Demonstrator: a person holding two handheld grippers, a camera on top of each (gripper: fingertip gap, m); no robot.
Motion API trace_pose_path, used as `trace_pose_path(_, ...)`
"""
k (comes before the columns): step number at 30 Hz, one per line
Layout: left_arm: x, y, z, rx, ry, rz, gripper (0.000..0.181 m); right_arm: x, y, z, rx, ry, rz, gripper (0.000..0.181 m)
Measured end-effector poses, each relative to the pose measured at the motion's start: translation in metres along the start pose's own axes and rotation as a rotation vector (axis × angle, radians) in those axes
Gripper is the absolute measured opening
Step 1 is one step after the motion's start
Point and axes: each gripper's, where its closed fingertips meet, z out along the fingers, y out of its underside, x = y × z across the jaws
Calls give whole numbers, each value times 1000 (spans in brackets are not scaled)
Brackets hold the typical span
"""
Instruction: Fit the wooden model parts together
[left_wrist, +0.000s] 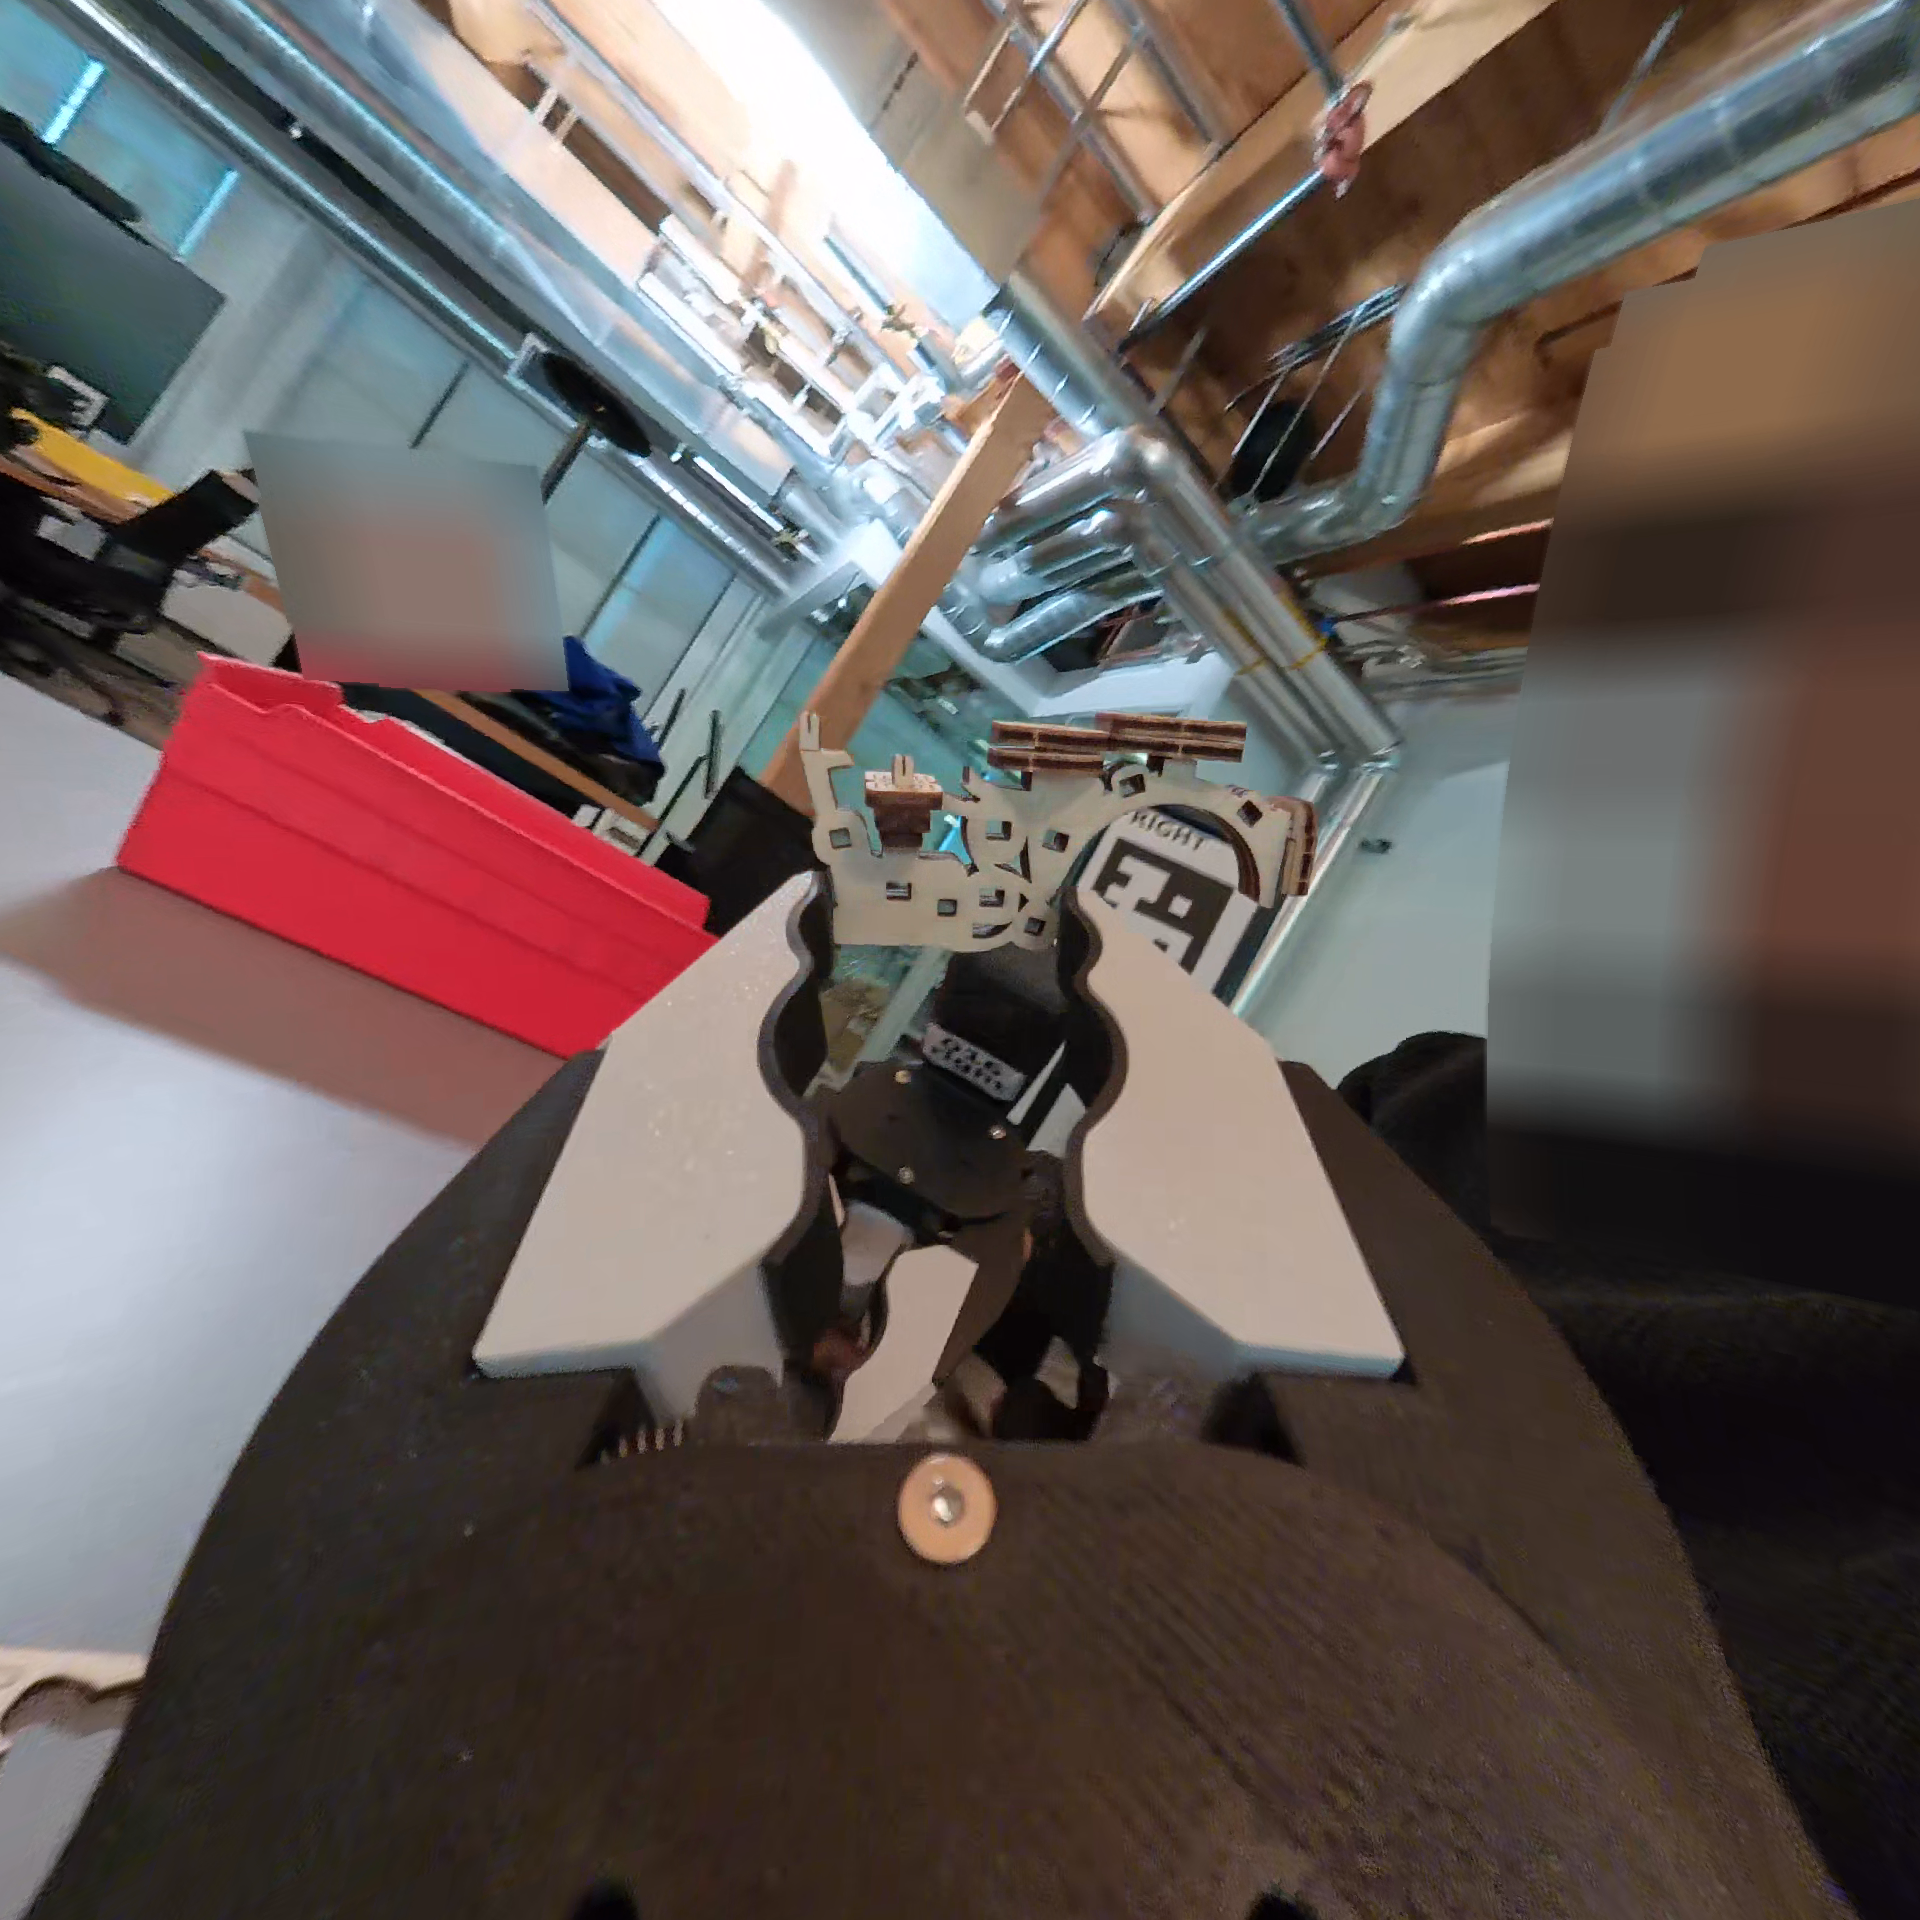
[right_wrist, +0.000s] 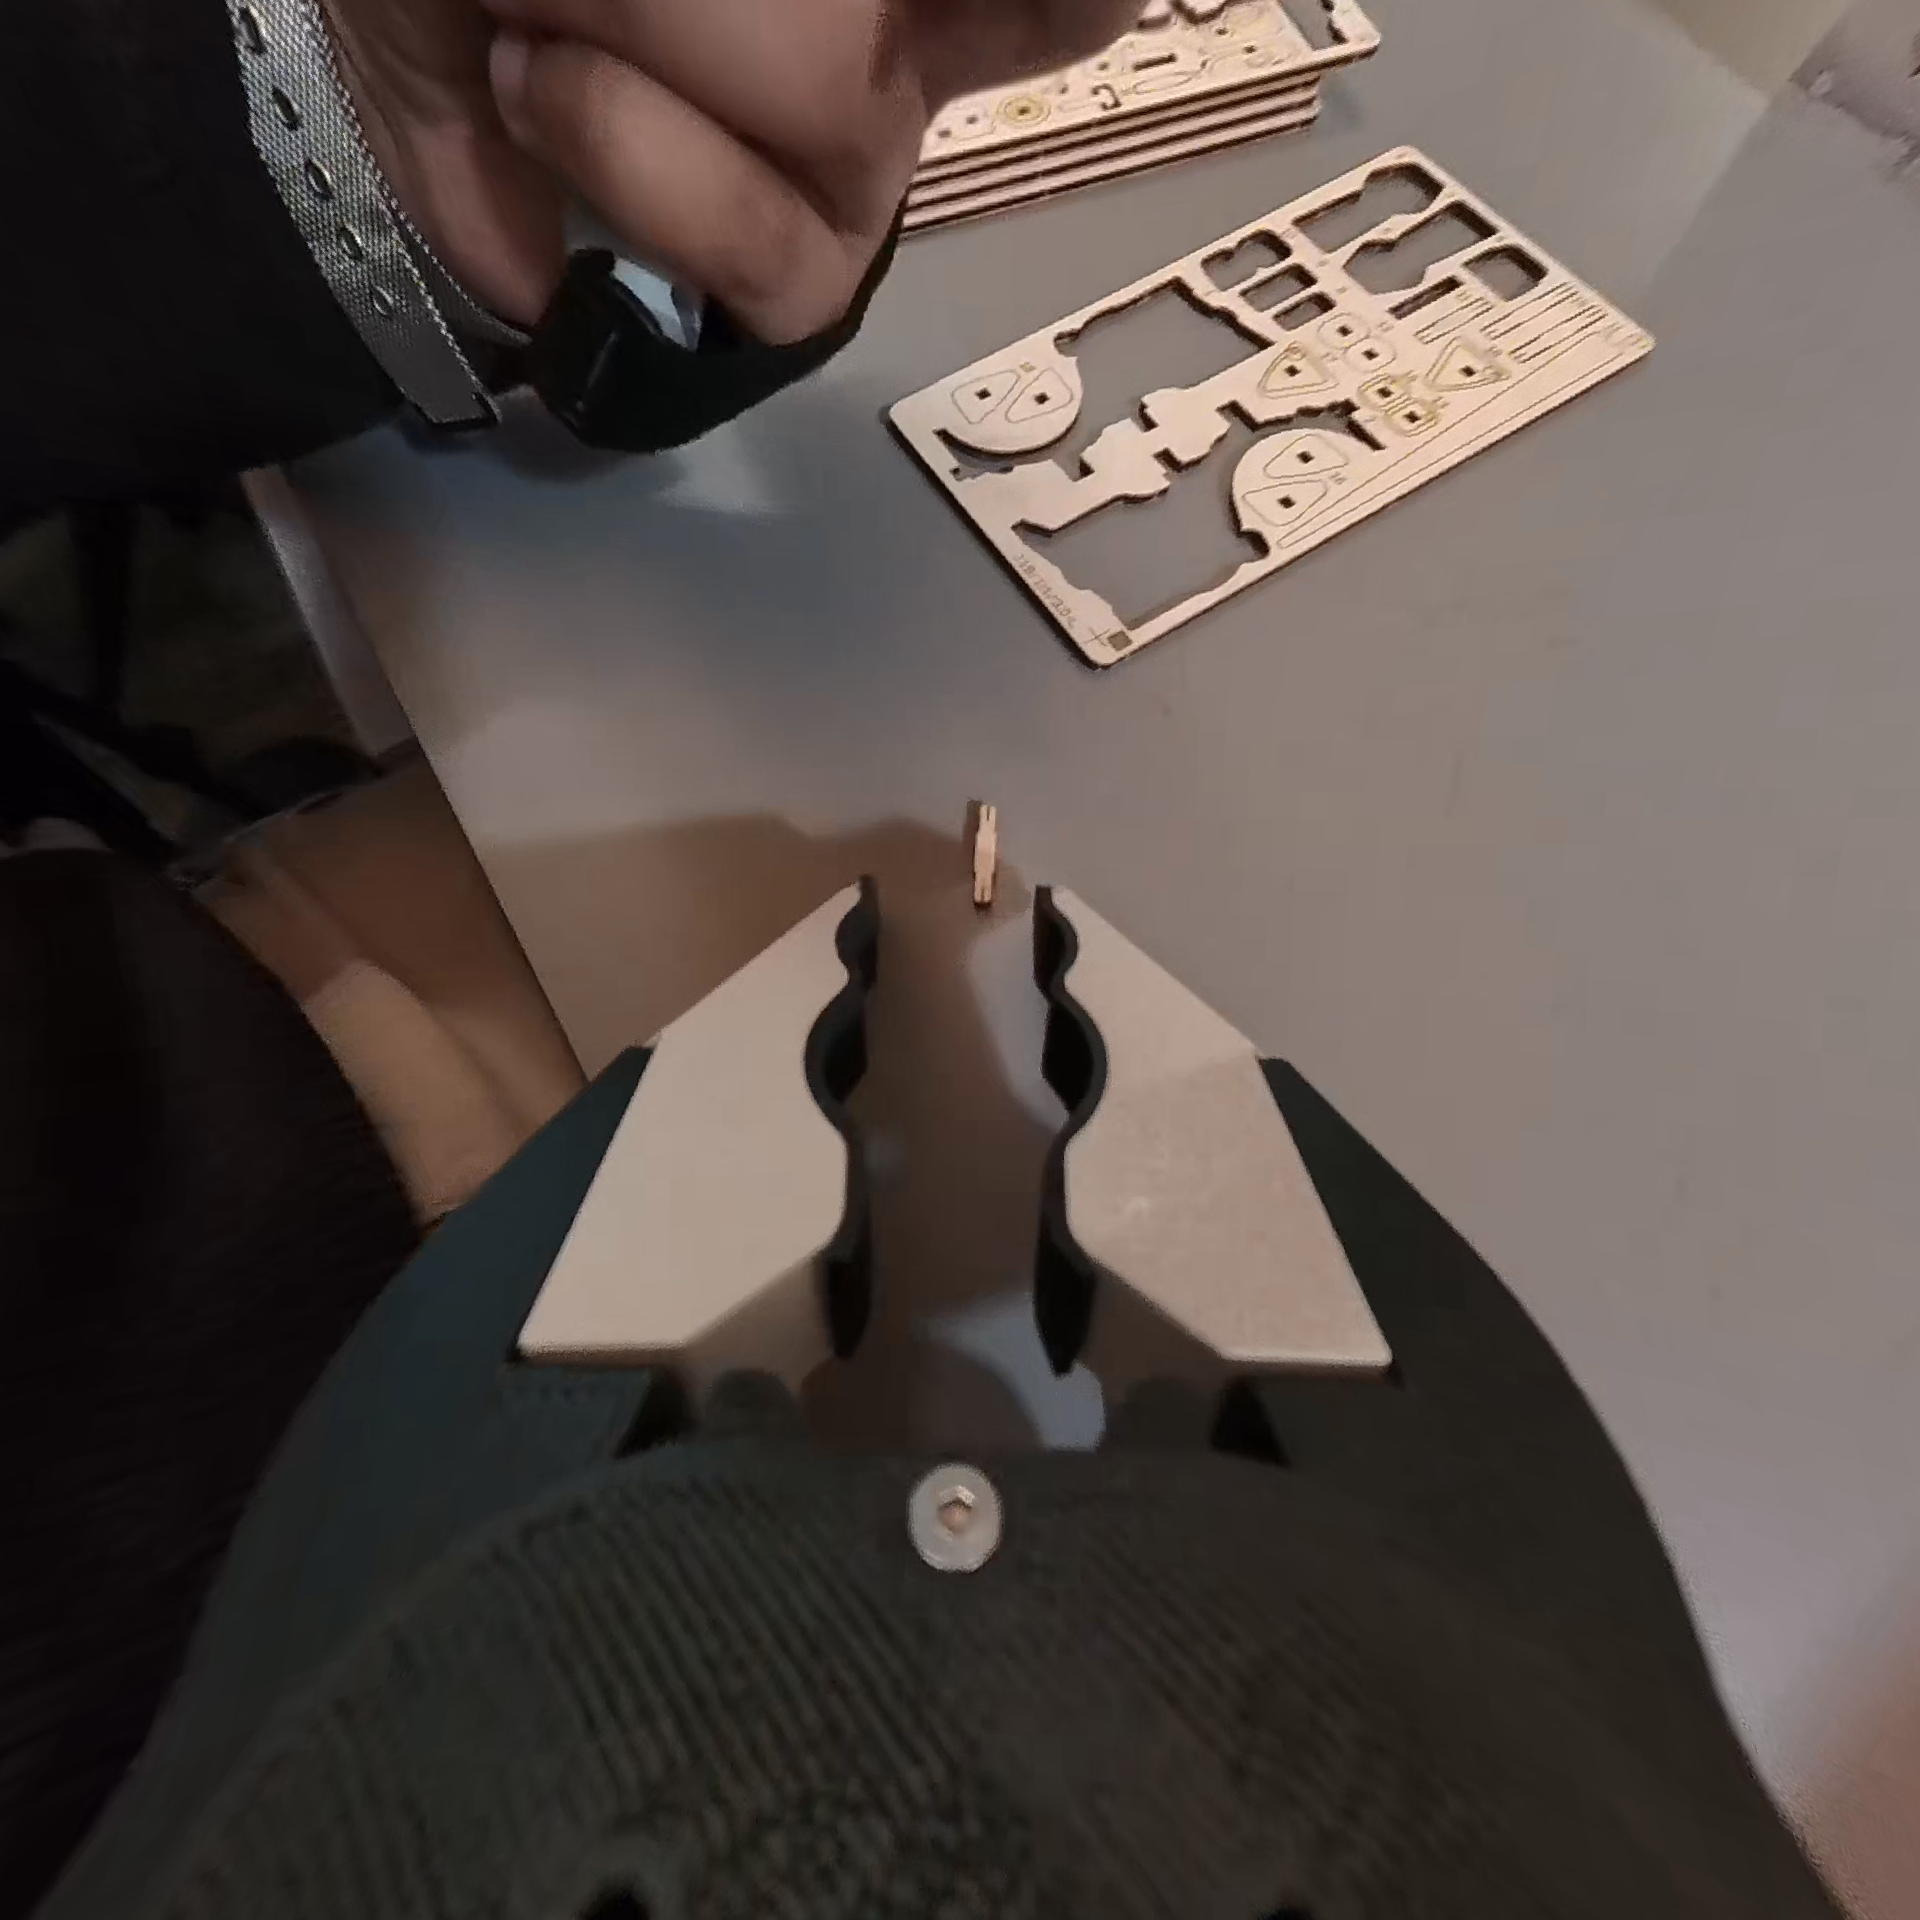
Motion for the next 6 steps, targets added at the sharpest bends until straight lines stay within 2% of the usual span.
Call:
trace_pose_path(3,10,-2,-2,18,78,-56,41,-1,1,6,-29,-5,-8,23)
trace_pose_path(6,23,0,-3,15,160,-93,41,-2,-1,10,-37,-11,-36,4)
